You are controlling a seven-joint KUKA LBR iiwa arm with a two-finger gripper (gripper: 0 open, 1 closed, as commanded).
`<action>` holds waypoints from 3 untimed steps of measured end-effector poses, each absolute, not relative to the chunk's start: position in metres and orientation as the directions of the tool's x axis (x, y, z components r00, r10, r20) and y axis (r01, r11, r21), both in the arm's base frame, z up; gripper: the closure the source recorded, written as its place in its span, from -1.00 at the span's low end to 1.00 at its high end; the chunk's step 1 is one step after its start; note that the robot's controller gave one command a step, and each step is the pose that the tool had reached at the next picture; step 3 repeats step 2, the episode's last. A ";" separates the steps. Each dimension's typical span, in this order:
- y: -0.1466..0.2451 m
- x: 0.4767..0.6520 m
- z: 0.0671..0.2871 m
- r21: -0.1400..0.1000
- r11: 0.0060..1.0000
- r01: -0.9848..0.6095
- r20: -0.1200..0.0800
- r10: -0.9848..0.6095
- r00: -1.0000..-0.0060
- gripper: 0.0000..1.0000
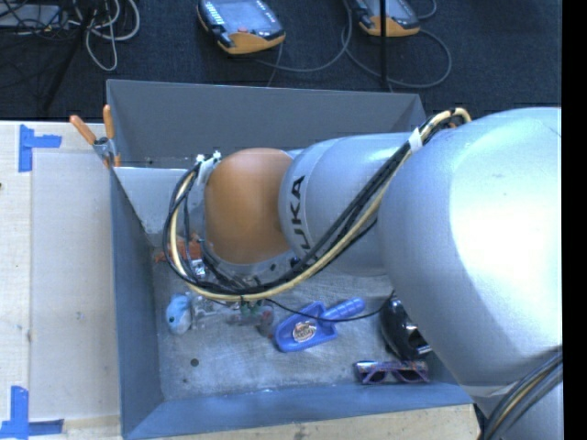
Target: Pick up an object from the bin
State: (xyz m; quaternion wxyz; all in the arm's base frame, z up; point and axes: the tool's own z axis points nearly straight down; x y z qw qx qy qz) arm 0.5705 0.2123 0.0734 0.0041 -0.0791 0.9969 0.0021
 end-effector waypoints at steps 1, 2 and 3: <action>0.211 0.569 0.077 0.001 0.988 -0.157 0.001 -0.157 -0.988 1.00; 0.211 0.568 0.089 0.000 0.988 -0.157 0.003 -0.157 -0.988 1.00; 0.211 0.568 0.089 0.000 0.988 -0.157 0.003 -0.157 -0.988 1.00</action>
Offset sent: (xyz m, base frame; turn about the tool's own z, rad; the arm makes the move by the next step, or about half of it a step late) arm -0.0002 -0.0001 0.0067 0.0000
